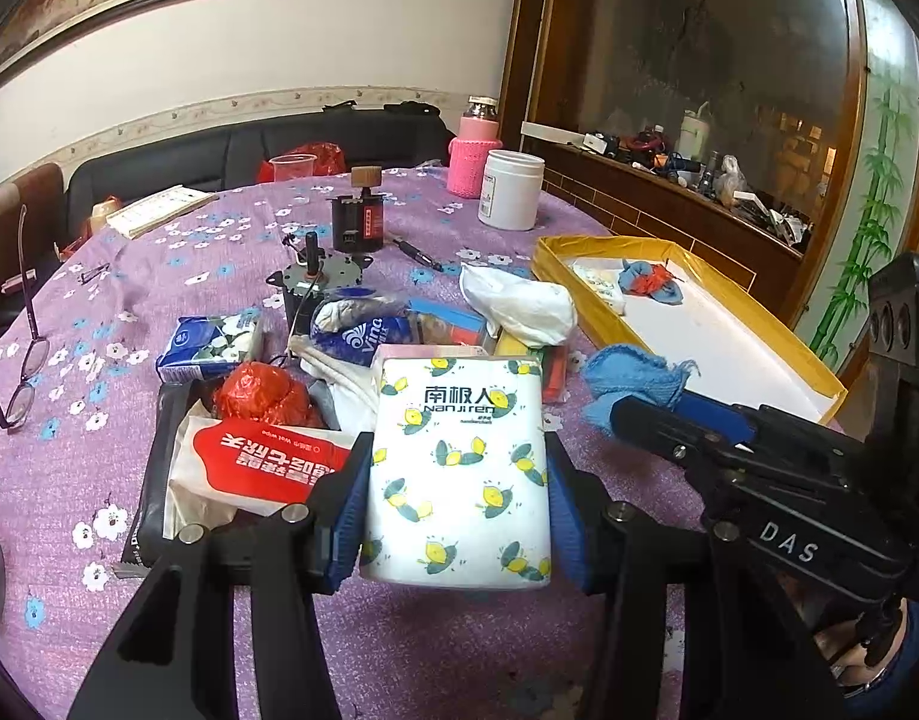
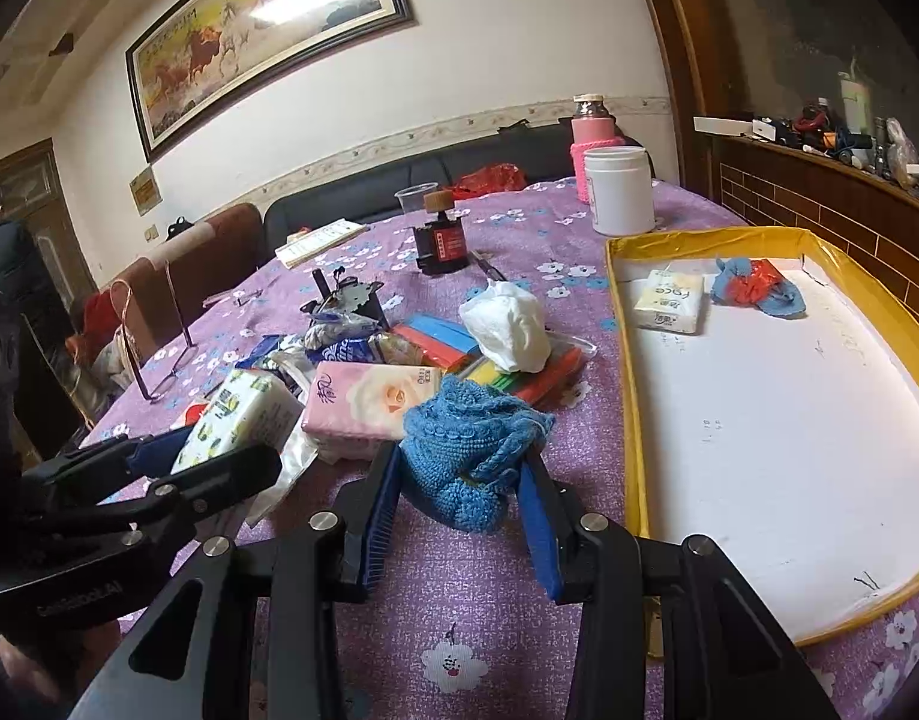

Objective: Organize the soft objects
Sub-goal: 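Carry the white tissue pack and blue sock with both tools over the tray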

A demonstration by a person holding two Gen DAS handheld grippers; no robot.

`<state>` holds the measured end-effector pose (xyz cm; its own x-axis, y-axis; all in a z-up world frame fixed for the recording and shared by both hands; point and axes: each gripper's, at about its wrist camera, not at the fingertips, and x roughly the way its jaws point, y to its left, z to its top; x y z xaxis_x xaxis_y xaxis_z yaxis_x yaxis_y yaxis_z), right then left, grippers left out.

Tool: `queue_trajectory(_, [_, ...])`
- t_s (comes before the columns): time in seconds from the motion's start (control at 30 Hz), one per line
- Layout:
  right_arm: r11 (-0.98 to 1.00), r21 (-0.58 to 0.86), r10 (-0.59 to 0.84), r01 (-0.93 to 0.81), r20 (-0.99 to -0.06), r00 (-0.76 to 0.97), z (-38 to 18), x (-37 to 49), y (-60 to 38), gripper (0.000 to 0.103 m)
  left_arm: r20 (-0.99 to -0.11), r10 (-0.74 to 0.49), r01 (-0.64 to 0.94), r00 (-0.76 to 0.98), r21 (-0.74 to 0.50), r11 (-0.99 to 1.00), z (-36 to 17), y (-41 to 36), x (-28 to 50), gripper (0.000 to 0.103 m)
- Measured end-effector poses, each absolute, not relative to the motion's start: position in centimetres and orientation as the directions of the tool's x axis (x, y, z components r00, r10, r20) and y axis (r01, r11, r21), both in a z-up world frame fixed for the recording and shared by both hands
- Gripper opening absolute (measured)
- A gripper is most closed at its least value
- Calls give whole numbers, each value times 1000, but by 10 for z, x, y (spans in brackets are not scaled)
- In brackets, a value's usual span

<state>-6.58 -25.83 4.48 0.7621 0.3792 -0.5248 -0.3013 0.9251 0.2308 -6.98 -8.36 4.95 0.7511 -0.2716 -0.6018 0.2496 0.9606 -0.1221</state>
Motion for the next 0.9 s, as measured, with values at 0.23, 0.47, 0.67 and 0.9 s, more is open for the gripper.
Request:
queue_trajectory(0.23, [916,245,400,-318,-500,768,52,-77,-264,42,-603,-282,264,746,-121,957,51,-88,-71,52])
queue_trajectory(0.47, [918,277,386,-283,-469,794,67,-86,-293,42,-611,-306,289,730,-130,948,62,-104,-70,52])
queue_trajectory(0.67, [917,326,368,-232,-458,810,76,-90,-323,42,-617,-341,340,709,-124,932,71,-131,-65,52])
queue_trajectory(0.9, [924,332,329,-189,-441,835,83,-99,-350,42,-639,-388,379,664,-159,912,72,-158,-52,52])
